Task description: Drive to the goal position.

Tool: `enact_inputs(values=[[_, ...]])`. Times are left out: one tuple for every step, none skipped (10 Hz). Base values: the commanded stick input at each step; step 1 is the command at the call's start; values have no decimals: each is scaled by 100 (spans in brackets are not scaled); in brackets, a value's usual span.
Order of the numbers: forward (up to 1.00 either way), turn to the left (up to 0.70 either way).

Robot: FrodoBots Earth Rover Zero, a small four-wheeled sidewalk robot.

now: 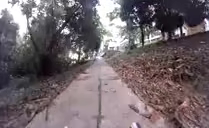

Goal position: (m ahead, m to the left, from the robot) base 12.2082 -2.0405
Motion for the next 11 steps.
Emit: enact_inputs(values=[[70, -13], [70, -13], [70, -13], [70, -13], [70, -13], [70, -13], [70, -13], [70, -13], [70, -13], [70, -9], [70, 1]])
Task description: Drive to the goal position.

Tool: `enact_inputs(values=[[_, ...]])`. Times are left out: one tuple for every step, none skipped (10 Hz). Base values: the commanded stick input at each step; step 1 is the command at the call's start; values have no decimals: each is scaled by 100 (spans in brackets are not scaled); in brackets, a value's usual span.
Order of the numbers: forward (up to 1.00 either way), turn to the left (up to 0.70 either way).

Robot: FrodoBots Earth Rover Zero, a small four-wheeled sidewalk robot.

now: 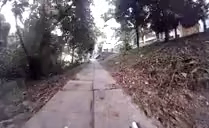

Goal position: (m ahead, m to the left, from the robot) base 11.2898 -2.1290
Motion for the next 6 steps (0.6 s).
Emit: enact_inputs(values=[[70, 1], [70, 1], [70, 1], [70, 1], [70, 1], [70, 1]])
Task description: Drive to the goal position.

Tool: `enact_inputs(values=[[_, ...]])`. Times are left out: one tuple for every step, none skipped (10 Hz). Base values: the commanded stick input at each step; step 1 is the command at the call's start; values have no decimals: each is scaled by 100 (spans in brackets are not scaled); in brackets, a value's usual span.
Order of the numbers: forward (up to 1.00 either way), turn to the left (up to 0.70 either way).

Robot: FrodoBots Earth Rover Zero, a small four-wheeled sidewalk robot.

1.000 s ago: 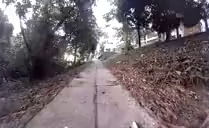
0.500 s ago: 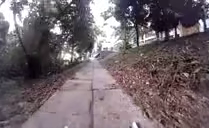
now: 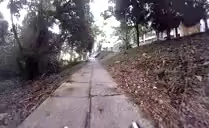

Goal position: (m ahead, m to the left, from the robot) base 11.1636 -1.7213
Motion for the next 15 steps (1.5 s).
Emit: enact_inputs(values=[[70, 1], [70, 1], [70, 1], [70, 1], [70, 1], [70, 1], [70, 1], [70, 1], [70, 1], [70, 1], [70, 1], [70, 1], [70, 1], [70, 1], [70, 1]])
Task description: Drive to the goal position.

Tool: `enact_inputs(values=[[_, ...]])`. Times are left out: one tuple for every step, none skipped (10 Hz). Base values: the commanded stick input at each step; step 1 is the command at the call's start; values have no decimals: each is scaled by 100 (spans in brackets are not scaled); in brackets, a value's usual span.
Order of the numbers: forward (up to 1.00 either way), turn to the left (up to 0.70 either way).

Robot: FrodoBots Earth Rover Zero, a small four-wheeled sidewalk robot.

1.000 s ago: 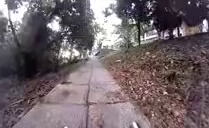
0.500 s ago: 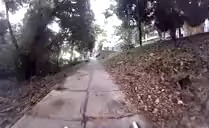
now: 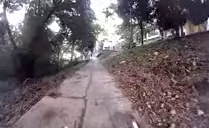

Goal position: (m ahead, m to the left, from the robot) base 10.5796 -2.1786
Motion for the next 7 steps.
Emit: enact_inputs(values=[[70, 1], [70, 1], [70, 1], [70, 1], [70, 1], [70, 1], [70, 1]])
